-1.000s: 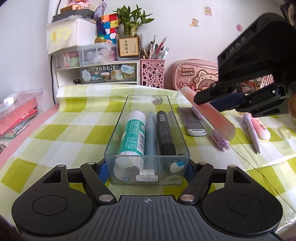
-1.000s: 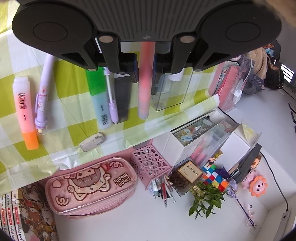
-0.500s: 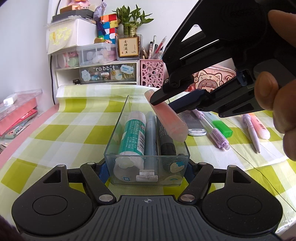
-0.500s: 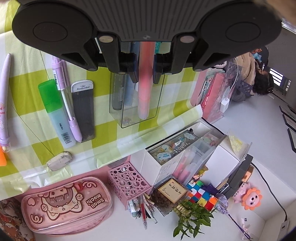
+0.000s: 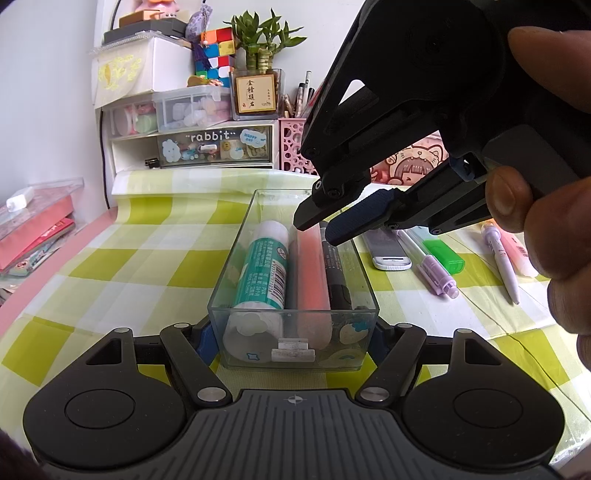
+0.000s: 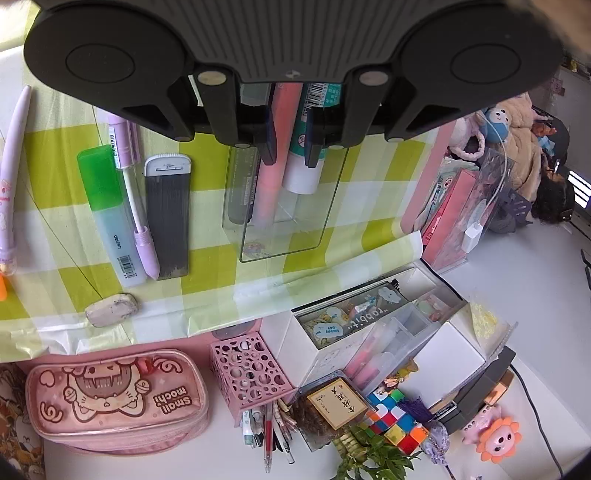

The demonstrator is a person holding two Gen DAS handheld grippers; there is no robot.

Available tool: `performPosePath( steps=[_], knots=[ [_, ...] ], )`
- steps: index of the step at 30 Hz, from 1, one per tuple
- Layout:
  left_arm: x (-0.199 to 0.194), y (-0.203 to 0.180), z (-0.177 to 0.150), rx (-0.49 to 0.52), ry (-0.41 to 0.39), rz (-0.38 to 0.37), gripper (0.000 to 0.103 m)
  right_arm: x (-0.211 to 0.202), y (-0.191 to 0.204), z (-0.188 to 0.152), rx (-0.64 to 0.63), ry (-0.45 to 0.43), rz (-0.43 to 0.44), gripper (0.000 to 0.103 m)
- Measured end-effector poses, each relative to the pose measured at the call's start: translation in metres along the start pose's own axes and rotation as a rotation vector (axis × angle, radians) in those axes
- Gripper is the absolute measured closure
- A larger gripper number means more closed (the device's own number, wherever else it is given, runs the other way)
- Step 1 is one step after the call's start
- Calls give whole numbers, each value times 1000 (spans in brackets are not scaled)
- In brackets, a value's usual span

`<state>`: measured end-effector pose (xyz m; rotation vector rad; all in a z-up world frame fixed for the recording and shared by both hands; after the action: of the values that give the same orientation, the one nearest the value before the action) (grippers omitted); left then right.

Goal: Organize stationery
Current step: 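Lower the pink highlighter into the clear box and open the right tool, then raise the right tool and move it over the purple character-topped pen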

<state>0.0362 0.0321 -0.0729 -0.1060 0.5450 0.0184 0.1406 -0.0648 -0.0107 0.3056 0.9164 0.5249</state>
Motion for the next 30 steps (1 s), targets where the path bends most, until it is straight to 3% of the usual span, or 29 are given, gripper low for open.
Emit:
performPosePath(
  steps=[8, 13, 17, 24, 30],
  knots=[
    [0, 0, 0, 0, 0, 0, 30, -2, 12, -1, -107, -9, -28, 99],
    [0, 0, 0, 0, 0, 1, 30, 9, 19, -2, -171, 49, -16, 103],
    [-1, 0, 0, 4, -1, -5, 30, 17, 15, -4, -149, 83, 24, 103],
    [0, 1, 0, 3, 0, -6, 30, -10, 12, -1, -164, -11, 35, 103],
    [0, 1, 1, -1, 0, -7, 30, -35, -31, 4, -55, -96, -18, 103]
  ],
)
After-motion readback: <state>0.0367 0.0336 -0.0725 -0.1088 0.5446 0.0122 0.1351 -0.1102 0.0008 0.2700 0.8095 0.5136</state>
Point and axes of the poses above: each gripper's, at about its wrist camera, not at the fingertips, and x roughly the way its jaws point, y to its left, z to its top, the point moved 1 cm from there along x, roughly the way its jaws point, and after that the axes turned 7 degrees about -x, right-handed, at the moved point
